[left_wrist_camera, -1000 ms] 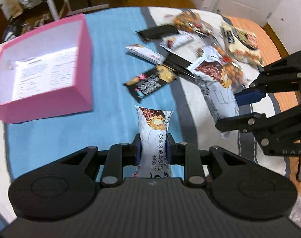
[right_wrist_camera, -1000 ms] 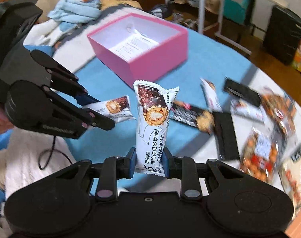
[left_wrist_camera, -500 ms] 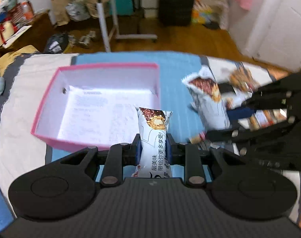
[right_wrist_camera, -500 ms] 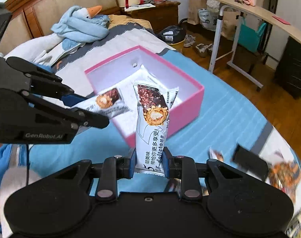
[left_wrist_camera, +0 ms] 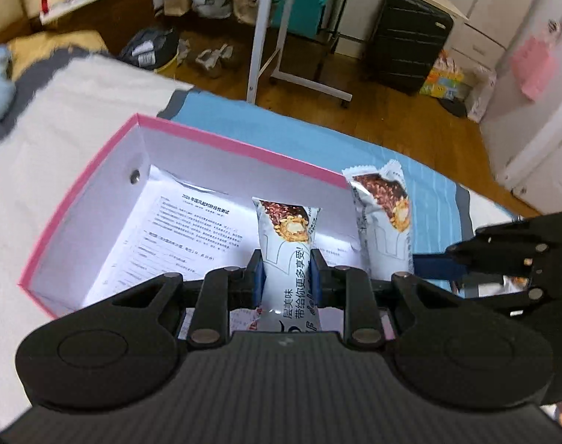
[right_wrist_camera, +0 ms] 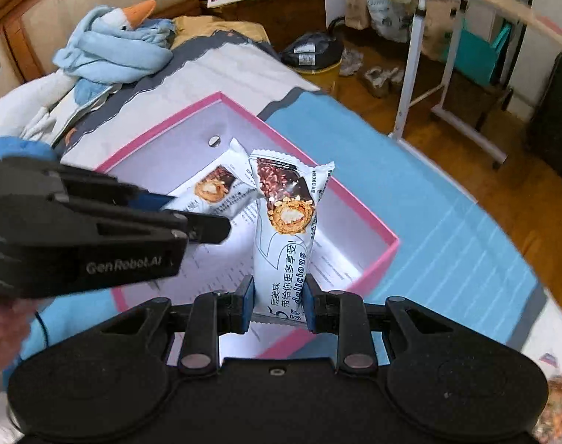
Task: Organize snacks
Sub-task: 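Carry the white snack bar in the right tool over the pink box, then open the right tool to drop the bar into the box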
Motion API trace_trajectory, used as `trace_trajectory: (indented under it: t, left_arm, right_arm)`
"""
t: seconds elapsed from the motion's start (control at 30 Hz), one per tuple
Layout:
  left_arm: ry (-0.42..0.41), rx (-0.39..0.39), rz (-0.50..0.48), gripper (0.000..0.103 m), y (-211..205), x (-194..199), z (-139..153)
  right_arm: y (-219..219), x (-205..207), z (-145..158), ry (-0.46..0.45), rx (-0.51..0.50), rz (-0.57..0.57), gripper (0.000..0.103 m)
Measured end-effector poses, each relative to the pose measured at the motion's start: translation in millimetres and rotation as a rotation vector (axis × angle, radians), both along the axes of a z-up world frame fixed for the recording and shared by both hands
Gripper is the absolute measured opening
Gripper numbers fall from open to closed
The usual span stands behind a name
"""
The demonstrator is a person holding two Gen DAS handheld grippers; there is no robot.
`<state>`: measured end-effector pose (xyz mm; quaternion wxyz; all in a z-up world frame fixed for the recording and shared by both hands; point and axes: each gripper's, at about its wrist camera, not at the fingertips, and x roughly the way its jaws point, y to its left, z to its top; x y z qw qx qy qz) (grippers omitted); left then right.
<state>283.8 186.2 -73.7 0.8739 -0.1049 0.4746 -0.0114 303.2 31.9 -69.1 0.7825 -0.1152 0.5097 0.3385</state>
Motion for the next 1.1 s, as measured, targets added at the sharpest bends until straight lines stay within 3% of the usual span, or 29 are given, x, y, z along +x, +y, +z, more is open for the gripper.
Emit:
trace_trajectory:
  t: [0.13,0.3,0.4,0.47,0.63,0.87,1.1]
  left_arm:
    - [0.026,-0.034,0.050,0.023,12.7,16.1,-21.2]
    - [0.063,-0.019,0.066,0.026,17.2,32.2,-45.4]
    - [0.057,-0.024,0.103,0.047,20.4,38.5,-52.1]
    - [0.028,-0.028,0.107,0.052,20.8,36.2,-48.6]
    - [0.021,0.002,0.005,0.053,7.8,22.4,-27.8]
    - [-0.059,0.048,-0.172,0.065,-34.8,-40.7,33.0]
    - [-0.059,0.137,-0.348,0.074,-96.3,-89.0,64.2]
  right_arm:
    - [17.1,11.1,-16.4,0.029,-0.056,0.049,0.031]
    - [36.2,21.4,-35.8,0.037,-0.090,0.082,0.031]
    - [42.7,23.8,-43.5,-0.020,-0.136,0.084,0.037]
    - [38.0,20.4,-41.3,-0.064,-0.131,0.090,0.046]
    - [1.7,4.0,-15.5,-0.096,-0.038,0.081,0.053]
    - [-78.7,-50.6,48.8,-0.173,0.128,0.042,0.066]
    - [-136.9,-116.2,77.4,-0.247,0.130,0.053,0.077]
